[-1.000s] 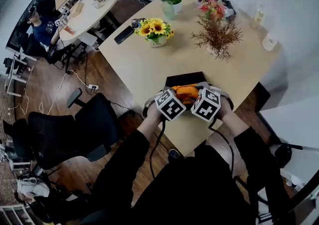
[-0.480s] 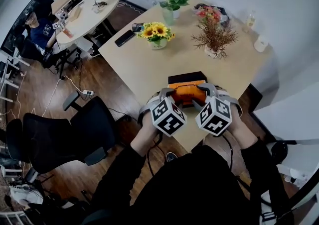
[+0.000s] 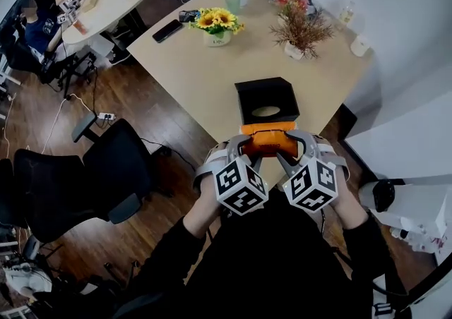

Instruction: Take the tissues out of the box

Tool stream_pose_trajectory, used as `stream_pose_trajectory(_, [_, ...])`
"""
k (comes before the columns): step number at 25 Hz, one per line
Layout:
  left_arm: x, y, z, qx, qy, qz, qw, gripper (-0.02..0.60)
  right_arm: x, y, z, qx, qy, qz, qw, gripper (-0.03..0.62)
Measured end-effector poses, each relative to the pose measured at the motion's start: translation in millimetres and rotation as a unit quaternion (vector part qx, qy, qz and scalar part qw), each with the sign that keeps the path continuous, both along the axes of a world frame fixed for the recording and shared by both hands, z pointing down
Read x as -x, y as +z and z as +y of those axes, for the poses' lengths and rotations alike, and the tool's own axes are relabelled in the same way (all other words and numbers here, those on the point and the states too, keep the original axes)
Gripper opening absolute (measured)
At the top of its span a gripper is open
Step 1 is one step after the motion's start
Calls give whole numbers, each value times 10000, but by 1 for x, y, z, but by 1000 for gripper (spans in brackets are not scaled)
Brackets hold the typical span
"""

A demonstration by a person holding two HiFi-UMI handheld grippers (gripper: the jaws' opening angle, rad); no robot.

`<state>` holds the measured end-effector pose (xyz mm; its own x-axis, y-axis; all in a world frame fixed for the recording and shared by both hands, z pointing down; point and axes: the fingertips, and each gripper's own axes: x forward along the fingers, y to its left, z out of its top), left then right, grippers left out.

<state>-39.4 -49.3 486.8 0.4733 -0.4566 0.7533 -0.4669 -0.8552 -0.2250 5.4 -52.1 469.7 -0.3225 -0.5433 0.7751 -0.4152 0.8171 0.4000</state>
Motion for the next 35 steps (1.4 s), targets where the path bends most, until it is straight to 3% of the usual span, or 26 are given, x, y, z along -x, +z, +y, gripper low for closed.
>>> stream_pose_trajectory(7, [-5,31,30,343,120,9,9993,144,-5,32,30,376,119,73,9992,186])
stream_pose_trajectory(18, [-22,63,20,682,-164,-500,9963,141,-23,67,17,721,-214,-289,9967,184])
stream_pose_trajectory(27, [-41,120,-4,1641,-99,-657,9842,150,-37,134,-9,1673,-372,-534,9838,189])
stream_pose_trajectory(35, [-45,153,-20,1956,-194,-1000,9754,152,-39,168,-24,1930,-535,-415,9789,193])
